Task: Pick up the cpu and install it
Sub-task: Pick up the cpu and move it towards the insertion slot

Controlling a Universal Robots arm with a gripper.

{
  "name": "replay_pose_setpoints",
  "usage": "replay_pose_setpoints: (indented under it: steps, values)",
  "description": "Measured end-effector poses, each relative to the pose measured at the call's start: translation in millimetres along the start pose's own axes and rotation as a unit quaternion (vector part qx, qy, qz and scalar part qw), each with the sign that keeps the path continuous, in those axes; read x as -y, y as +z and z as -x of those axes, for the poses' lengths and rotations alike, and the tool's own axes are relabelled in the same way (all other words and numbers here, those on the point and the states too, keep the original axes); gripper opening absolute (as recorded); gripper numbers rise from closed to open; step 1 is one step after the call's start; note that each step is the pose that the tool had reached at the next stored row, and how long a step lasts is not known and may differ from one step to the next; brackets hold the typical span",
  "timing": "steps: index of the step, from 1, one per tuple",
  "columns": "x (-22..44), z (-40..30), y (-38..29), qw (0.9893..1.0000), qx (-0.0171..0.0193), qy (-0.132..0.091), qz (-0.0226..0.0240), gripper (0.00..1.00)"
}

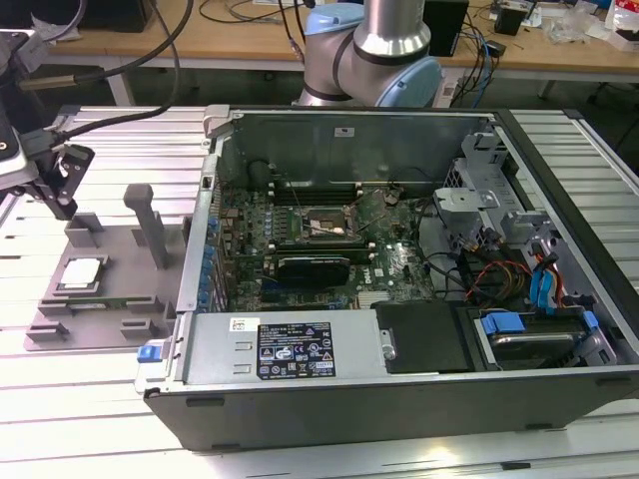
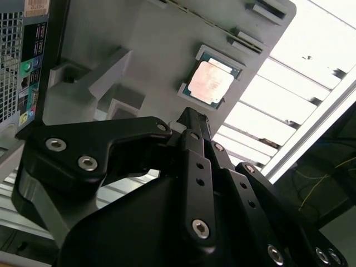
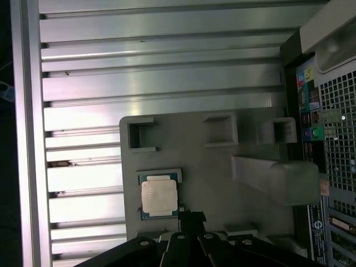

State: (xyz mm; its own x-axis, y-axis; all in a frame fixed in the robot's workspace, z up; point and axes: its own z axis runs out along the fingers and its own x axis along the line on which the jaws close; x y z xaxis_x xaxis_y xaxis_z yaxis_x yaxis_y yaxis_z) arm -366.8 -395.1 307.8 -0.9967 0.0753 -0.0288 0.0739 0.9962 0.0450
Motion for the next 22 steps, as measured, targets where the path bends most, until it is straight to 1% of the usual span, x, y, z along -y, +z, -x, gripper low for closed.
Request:
replay_pose_setpoints:
  steps: [6, 10, 16, 17, 19, 21, 22]
  values:
    - [0.5, -5.8, 2.0, 1.0000, 0.0000, 0.000, 0.0000, 0.11]
    - [1.2, -13.8, 4.5, 1.0000, 0.0000, 0.000, 0.0000, 0.11]
    - [2.0, -21.7, 7.4, 1.0000, 0.0000, 0.000, 0.0000, 0.11]
    - [2.2, -23.8, 9.8, 1.0000, 0.0001, 0.000, 0.0001, 0.11]
    - [2.6, -25.0, 15.7, 1.0000, 0.0000, 0.000, 0.0000, 0.11]
    - [3.0, -25.4, 24.3, 1.0000, -0.0001, 0.000, 0.0000, 0.11]
    - [3.3, -25.5, 27.7, 1.0000, -0.0001, 0.000, 0.0000, 0.11]
